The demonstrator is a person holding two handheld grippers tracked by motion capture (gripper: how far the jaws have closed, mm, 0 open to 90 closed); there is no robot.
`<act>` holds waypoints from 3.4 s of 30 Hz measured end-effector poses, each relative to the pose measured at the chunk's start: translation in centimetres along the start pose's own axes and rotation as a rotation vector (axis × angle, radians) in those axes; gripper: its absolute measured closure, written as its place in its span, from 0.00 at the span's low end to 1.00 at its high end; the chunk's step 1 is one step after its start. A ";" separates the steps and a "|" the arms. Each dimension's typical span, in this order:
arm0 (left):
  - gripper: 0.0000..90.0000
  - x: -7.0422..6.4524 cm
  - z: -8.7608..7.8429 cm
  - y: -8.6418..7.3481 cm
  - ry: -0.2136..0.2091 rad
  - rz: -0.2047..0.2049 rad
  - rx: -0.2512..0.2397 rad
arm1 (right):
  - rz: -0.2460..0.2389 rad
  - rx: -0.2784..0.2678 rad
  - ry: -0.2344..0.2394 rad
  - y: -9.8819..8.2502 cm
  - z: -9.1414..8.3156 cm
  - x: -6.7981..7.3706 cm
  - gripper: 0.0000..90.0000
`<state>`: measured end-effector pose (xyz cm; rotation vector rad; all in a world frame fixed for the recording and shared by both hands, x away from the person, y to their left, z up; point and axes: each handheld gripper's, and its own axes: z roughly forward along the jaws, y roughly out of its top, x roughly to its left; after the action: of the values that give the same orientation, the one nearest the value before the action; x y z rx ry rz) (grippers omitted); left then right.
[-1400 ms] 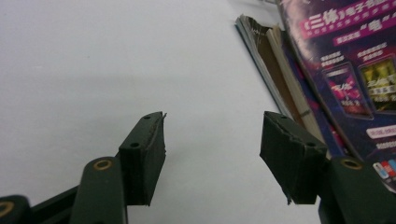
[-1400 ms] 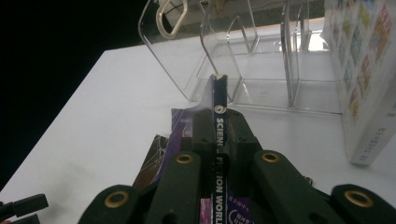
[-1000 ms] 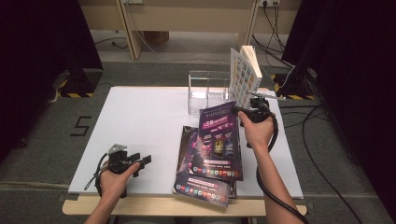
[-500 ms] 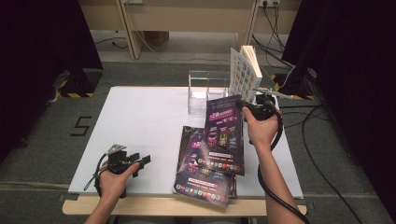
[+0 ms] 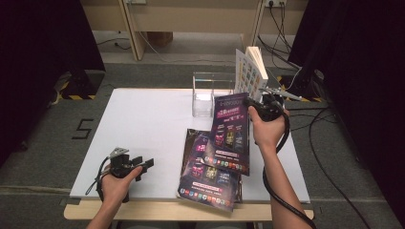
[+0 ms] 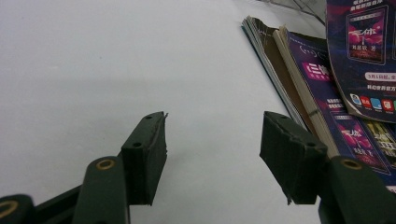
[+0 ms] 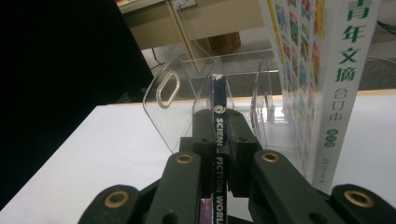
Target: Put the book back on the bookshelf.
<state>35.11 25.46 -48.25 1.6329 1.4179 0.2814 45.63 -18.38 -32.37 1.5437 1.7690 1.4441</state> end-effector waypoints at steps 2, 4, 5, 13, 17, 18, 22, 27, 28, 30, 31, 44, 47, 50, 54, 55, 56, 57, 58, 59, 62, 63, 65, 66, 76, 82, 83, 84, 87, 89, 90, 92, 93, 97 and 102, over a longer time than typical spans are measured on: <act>0.45 0.0 0.0 0.0 0.000 0.001 0.001 | 0.004 -0.008 -0.004 0.1 -0.1 0.0 0.94; 0.45 0.0 0.0 0.0 0.001 0.002 0.001 | 0.003 -0.019 -0.010 0.2 -0.3 0.0 0.94; 0.45 0.0 0.0 0.0 0.000 0.001 0.002 | 0.002 -0.023 -0.010 0.3 -0.3 0.0 0.94; 0.45 0.0 0.0 0.0 0.000 0.001 0.001 | -0.008 -0.056 -0.024 0.8 -0.3 0.4 0.94; 0.45 0.0 0.0 0.0 -0.001 0.002 0.002 | -0.014 -0.067 -0.029 0.9 -0.1 0.5 0.94; 0.45 0.0 0.0 0.0 -0.001 0.002 0.002 | -0.014 -0.069 -0.033 0.9 -0.1 0.6 0.94; 0.45 0.0 0.0 0.0 -0.001 0.003 0.001 | -0.018 -0.078 -0.038 1.1 0.0 0.8 0.94; 0.45 0.0 0.0 0.0 -0.001 0.004 0.002 | -0.027 -0.089 -0.042 1.3 0.1 0.9 0.94; 0.45 0.0 0.0 0.0 -0.001 0.005 0.002 | -0.028 -0.092 -0.042 1.4 0.1 0.9 0.94; 0.45 -0.1 0.0 0.0 -0.004 0.005 0.001 | -0.027 -0.093 -0.045 1.4 0.1 1.0 0.94; 0.45 -0.1 0.0 0.0 -0.006 0.004 0.000 | -0.032 -0.095 -0.047 1.5 0.2 1.0 0.94; 0.45 0.1 0.1 0.0 -0.002 0.004 0.003 | -0.047 -0.122 -0.055 2.1 0.6 1.3 0.94; 0.45 0.1 0.1 0.1 -0.001 0.005 0.003 | -0.055 -0.129 -0.060 2.3 0.7 1.3 0.94; 0.45 0.1 0.1 0.1 -0.002 0.006 0.005 | -0.058 -0.137 -0.062 2.5 0.8 1.4 0.94; 0.45 0.1 0.1 0.1 -0.003 0.005 0.005 | -0.064 -0.149 -0.073 2.8 1.0 1.4 0.94; 0.45 0.1 0.1 0.0 -0.004 0.005 0.004 | -0.066 -0.148 -0.074 2.9 1.0 1.4 0.94; 0.45 0.1 0.1 0.0 -0.003 0.004 0.004 | -0.065 -0.149 -0.074 3.0 1.1 1.4 0.94; 0.45 0.1 0.1 0.0 -0.003 0.004 0.004 | -0.064 -0.150 -0.075 3.1 1.1 1.4 0.94; 0.45 0.1 0.1 0.0 -0.004 0.004 0.005 | -0.067 -0.151 -0.077 3.1 1.2 1.4 0.94; 0.45 0.1 0.2 0.0 -0.004 0.004 0.005 | -0.074 -0.155 -0.078 3.2 1.3 1.4 0.94; 0.45 0.1 0.2 0.0 -0.003 0.004 0.007 | -0.082 -0.165 -0.083 3.4 1.5 1.5 0.94; 0.45 0.1 0.2 0.0 -0.002 0.004 0.006 | -0.084 -0.164 -0.085 3.5 1.5 1.6 0.94; 0.45 0.1 0.2 0.0 -0.002 0.004 0.007 | -0.081 -0.169 -0.084 3.6 1.6 1.7 0.94; 0.45 0.2 0.2 0.0 -0.002 0.004 0.006 | -0.088 -0.173 -0.087 3.7 1.7 1.6 0.94; 0.45 0.3 0.2 0.0 -0.001 0.006 0.007 | -0.095 -0.196 -0.102 4.5 2.4 1.8 0.94; 0.45 0.4 0.2 0.1 -0.001 0.002 0.004 | -0.104 -0.199 -0.112 4.9 2.9 1.9 0.94; 0.45 0.4 0.2 0.1 -0.001 0.001 0.003 | -0.103 -0.198 -0.111 4.9 3.0 1.9 0.94; 0.45 0.4 0.2 0.1 -0.001 0.002 0.003 | -0.105 -0.201 -0.111 4.9 3.1 1.9 0.94; 0.45 0.4 0.2 0.1 -0.001 0.002 0.003 | -0.103 -0.203 -0.112 5.0 3.4 1.9 0.94; 0.45 0.4 0.2 0.1 -0.002 0.003 0.005 | -0.096 -0.206 -0.115 5.1 3.5 1.9 0.94; 0.45 0.4 0.2 0.1 -0.001 0.002 0.005 | -0.097 -0.214 -0.113 5.2 3.5 1.9 0.94; 0.45 0.4 0.2 0.1 -0.001 0.002 0.005 | -0.094 -0.217 -0.115 5.4 3.5 1.9 0.94; 0.45 0.4 0.2 0.1 -0.001 0.002 0.005 | -0.089 -0.220 -0.112 5.5 3.6 2.0 0.94; 0.45 0.4 0.2 0.1 -0.001 0.003 0.006 | -0.104 -0.231 -0.121 5.8 3.8 2.1 0.94; 0.45 0.4 0.2 0.1 -0.001 0.002 0.006 | -0.103 -0.247 -0.123 6.1 4.0 2.2 0.94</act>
<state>35.45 25.72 -48.47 1.6388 1.4175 0.2776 51.19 -15.51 -28.06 1.3642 1.5136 1.4249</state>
